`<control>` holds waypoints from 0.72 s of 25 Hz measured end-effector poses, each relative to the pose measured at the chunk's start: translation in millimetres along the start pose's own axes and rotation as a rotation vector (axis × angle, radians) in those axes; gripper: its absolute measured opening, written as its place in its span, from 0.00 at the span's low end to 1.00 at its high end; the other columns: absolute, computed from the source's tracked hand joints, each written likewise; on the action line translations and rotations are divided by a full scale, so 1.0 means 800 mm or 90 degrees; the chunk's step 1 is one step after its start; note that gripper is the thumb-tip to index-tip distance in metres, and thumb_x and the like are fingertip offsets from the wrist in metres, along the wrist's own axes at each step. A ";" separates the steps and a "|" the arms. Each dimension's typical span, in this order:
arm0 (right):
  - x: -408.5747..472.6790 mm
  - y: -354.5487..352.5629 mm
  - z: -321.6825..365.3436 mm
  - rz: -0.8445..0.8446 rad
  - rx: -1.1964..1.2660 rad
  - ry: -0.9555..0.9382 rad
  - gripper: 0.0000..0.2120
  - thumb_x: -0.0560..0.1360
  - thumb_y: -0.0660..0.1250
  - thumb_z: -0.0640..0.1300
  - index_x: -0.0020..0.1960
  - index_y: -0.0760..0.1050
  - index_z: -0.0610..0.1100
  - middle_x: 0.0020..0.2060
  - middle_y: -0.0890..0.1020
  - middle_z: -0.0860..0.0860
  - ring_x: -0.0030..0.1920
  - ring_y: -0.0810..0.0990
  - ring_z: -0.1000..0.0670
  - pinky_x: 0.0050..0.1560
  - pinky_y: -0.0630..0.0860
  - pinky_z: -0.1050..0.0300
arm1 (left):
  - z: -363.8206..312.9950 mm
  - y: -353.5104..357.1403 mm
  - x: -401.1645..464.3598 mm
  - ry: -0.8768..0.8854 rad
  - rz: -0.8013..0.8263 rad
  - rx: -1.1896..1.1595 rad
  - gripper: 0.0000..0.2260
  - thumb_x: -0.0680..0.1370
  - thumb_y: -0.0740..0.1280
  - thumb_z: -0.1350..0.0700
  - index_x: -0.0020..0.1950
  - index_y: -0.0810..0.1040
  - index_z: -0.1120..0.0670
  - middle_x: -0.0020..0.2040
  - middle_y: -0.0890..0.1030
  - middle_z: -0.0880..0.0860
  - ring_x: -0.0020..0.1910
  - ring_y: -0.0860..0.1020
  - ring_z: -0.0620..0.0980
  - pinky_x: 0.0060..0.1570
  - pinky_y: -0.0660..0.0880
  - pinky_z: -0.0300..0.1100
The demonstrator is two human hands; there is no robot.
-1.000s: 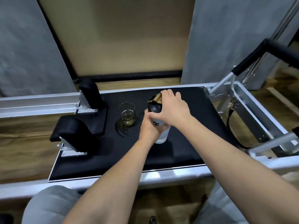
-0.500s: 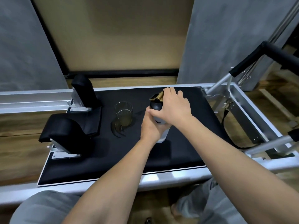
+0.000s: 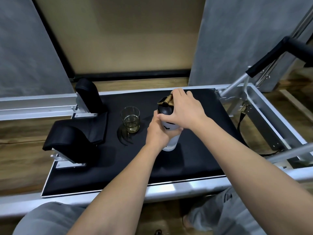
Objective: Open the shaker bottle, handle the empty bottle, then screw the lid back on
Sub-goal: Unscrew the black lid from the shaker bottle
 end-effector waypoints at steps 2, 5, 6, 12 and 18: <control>0.004 0.000 0.000 0.010 0.012 -0.013 0.37 0.66 0.68 0.73 0.60 0.67 0.45 0.53 0.72 0.53 0.51 0.69 0.46 0.38 0.69 0.51 | -0.002 -0.002 0.001 0.007 -0.003 0.008 0.41 0.62 0.86 0.48 0.71 0.71 0.43 0.61 0.82 0.42 0.59 0.82 0.43 0.62 0.80 0.48; 0.005 -0.002 -0.002 0.016 0.028 -0.027 0.36 0.66 0.70 0.71 0.59 0.67 0.45 0.53 0.72 0.53 0.52 0.70 0.46 0.39 0.71 0.51 | -0.003 -0.001 0.002 0.002 -0.008 0.011 0.39 0.61 0.85 0.47 0.67 0.69 0.37 0.60 0.83 0.42 0.58 0.82 0.43 0.60 0.80 0.45; 0.004 -0.003 -0.002 0.020 0.033 -0.033 0.36 0.66 0.70 0.71 0.59 0.67 0.45 0.53 0.72 0.52 0.53 0.70 0.46 0.40 0.72 0.51 | -0.003 -0.001 0.002 -0.006 -0.007 0.015 0.39 0.61 0.85 0.46 0.65 0.69 0.36 0.59 0.83 0.42 0.58 0.83 0.43 0.58 0.80 0.44; -0.004 -0.005 0.023 0.096 0.024 -0.162 0.37 0.65 0.71 0.65 0.66 0.67 0.47 0.57 0.73 0.54 0.52 0.69 0.46 0.47 0.68 0.49 | 0.018 -0.005 0.000 -0.140 0.002 -0.007 0.32 0.58 0.81 0.42 0.47 0.63 0.19 0.52 0.81 0.39 0.53 0.81 0.43 0.49 0.77 0.41; -0.016 0.004 0.027 0.221 0.037 -0.198 0.31 0.69 0.69 0.57 0.70 0.64 0.54 0.69 0.74 0.55 0.78 0.56 0.40 0.74 0.55 0.42 | 0.018 -0.008 -0.001 -0.092 0.036 -0.032 0.30 0.61 0.82 0.49 0.51 0.68 0.29 0.57 0.84 0.45 0.59 0.82 0.49 0.60 0.80 0.49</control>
Point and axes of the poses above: each hand's wrist, its own x-axis towards the middle knuckle, its own y-axis out of the palm, z = x × y, the point moved 9 cm from there along x, towards the middle knuckle
